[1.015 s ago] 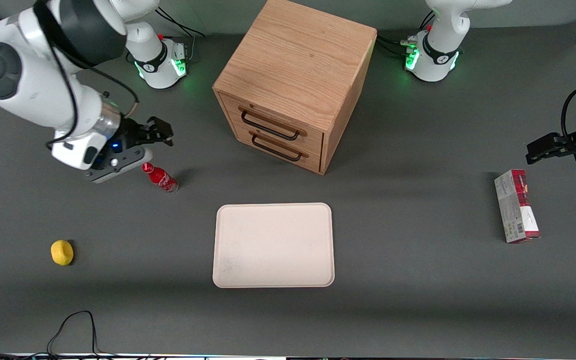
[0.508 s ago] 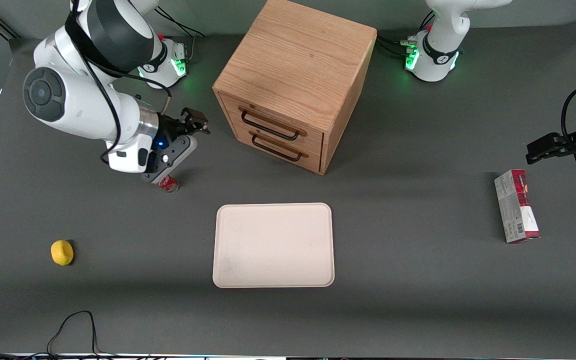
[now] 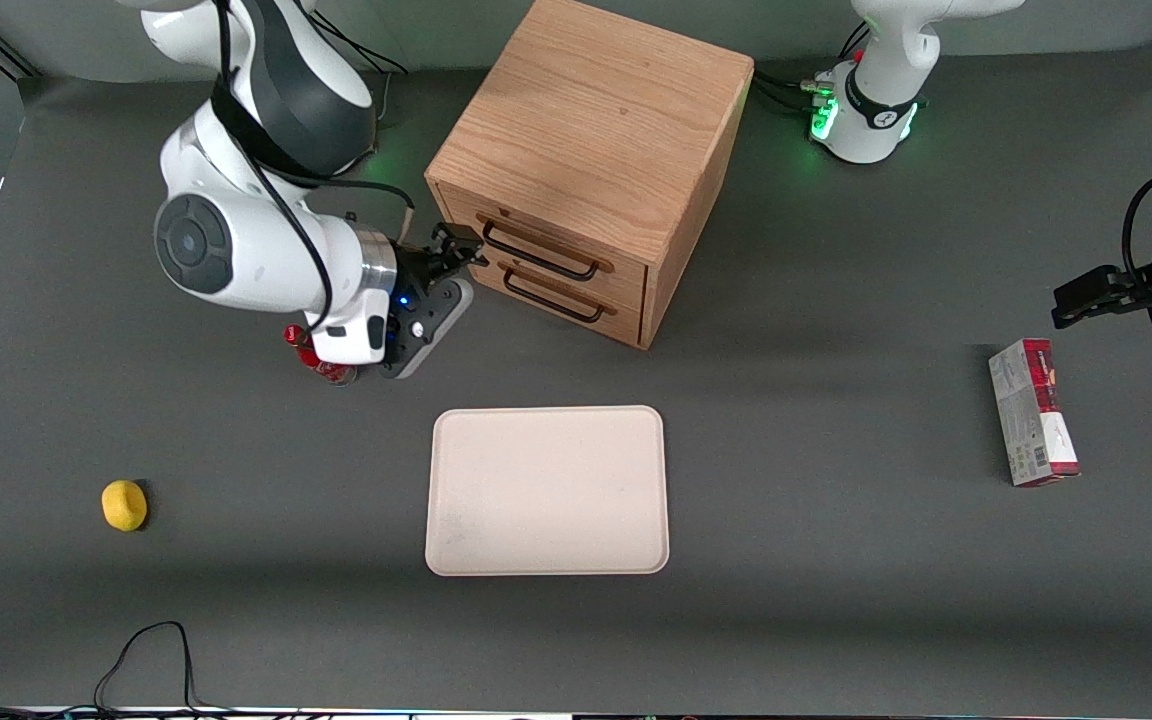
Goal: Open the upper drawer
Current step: 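Move the right gripper toward the upper drawer's black handle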
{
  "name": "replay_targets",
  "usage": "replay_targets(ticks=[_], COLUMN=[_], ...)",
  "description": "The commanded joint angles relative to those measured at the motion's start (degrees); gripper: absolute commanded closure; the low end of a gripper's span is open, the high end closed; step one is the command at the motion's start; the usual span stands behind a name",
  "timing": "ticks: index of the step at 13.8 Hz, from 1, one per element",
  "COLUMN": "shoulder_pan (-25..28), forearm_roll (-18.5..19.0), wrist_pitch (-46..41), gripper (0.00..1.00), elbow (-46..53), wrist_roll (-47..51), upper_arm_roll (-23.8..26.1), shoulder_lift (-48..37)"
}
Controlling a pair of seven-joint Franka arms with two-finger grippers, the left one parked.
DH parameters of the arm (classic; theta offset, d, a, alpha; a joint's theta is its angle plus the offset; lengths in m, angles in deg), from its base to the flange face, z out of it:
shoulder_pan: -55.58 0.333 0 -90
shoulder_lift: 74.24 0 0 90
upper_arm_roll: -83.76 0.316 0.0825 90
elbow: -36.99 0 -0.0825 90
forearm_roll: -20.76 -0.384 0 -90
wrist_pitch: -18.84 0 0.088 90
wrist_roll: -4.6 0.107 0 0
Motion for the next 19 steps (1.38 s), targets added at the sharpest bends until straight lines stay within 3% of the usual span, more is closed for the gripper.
replay_targets(ticks=[1, 8, 11, 19], shoulder_pan=[-0.05, 0.03, 0.38, 3.37], forearm_roll=[-2.50, -4.17, -4.08, -1.09], wrist_pitch=[-0.56, -0.46, -0.64, -0.56], gripper=[0.00, 0.00, 0.00, 0.00], elbow=[4.46, 4.11, 3.59, 2.70], wrist_roll=[-2.04, -5.38, -11.69, -15.74], upper_arm_roll=[0.95, 3.77, 4.74, 4.65], shoulder_lift=[4.14, 6.96, 7.93, 8.54])
